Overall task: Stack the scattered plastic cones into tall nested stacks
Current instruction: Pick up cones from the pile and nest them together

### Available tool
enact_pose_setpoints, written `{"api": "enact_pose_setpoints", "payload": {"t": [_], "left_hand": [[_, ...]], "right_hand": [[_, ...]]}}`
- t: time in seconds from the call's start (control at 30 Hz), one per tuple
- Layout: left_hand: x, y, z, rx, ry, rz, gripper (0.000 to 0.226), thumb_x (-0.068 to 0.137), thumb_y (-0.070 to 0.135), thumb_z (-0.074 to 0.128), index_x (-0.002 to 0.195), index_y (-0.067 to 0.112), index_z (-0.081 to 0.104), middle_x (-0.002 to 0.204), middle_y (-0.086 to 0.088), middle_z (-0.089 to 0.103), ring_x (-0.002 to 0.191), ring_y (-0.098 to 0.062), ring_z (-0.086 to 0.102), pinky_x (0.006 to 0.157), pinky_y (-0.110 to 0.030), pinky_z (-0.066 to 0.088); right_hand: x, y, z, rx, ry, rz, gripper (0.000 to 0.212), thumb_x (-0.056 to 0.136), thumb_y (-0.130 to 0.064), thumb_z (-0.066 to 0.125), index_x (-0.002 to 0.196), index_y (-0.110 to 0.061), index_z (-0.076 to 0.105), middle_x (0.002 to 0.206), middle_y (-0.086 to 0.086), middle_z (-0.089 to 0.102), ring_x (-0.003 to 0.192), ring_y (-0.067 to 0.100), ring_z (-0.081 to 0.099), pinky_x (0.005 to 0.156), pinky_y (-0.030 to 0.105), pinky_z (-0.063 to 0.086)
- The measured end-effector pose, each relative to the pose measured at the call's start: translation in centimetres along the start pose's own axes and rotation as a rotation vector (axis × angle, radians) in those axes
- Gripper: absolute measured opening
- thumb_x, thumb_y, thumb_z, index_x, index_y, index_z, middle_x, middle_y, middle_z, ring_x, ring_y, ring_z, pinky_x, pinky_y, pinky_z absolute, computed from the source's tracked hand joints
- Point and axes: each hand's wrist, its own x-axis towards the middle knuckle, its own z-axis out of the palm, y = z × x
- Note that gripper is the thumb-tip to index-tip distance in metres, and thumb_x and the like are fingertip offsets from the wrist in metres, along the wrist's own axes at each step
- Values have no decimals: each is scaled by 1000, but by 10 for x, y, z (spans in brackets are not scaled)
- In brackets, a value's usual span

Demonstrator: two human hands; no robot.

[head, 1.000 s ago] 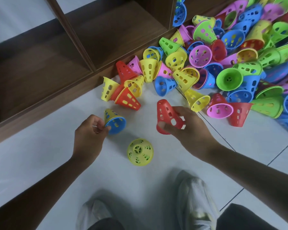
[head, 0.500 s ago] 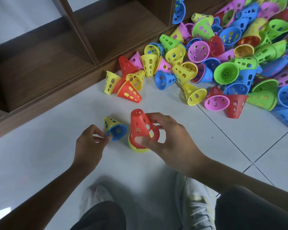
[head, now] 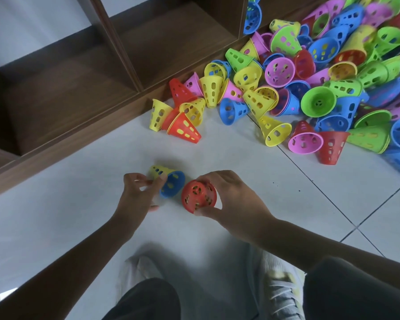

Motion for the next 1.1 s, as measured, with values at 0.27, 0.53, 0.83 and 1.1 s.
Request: {"api": "enact_pose_setpoints", "payload": {"t": [0.27, 0.53, 0.83, 1.1], "left_hand": [[15, 17, 7, -11, -37, -122, 42, 77, 43, 82, 91, 10, 60, 111, -29, 65, 100, -42, 69, 88, -49, 58], [24, 16, 9, -105, -134, -225, 42, 89, 32, 72, 111, -3, 63, 116, -25, 67, 101, -32, 71, 85, -40, 59], [30, 33, 23, -35, -209, -306, 68, 77, 50, 78, 123, 4, 58, 123, -25, 63, 90, -29, 74, 81, -42, 61], [36, 40, 18, -207, -265, -349, 87, 46, 41, 94, 121, 7, 64, 125, -18, 63, 113, -24, 63, 92, -43, 57]], "right_hand": [[-3, 15, 3, -120, -54, -52, 73, 82, -49, 74, 143, -36, 37, 140, -14, 47, 133, 8, 32, 99, 21, 35], [-9, 55, -20, -197, 5, -13, 67, 87, -46, 69, 145, -29, 40, 144, -6, 47, 137, 11, 32, 105, 26, 35], [22, 116, -97, -481, 234, 36, 56, 87, -32, 71, 137, -17, 52, 141, 9, 48, 132, 31, 39, 106, 48, 40], [39, 149, -129, -484, 89, 226, 65, 89, -45, 65, 147, -33, 37, 148, 8, 41, 137, 32, 33, 109, 50, 37]]}}
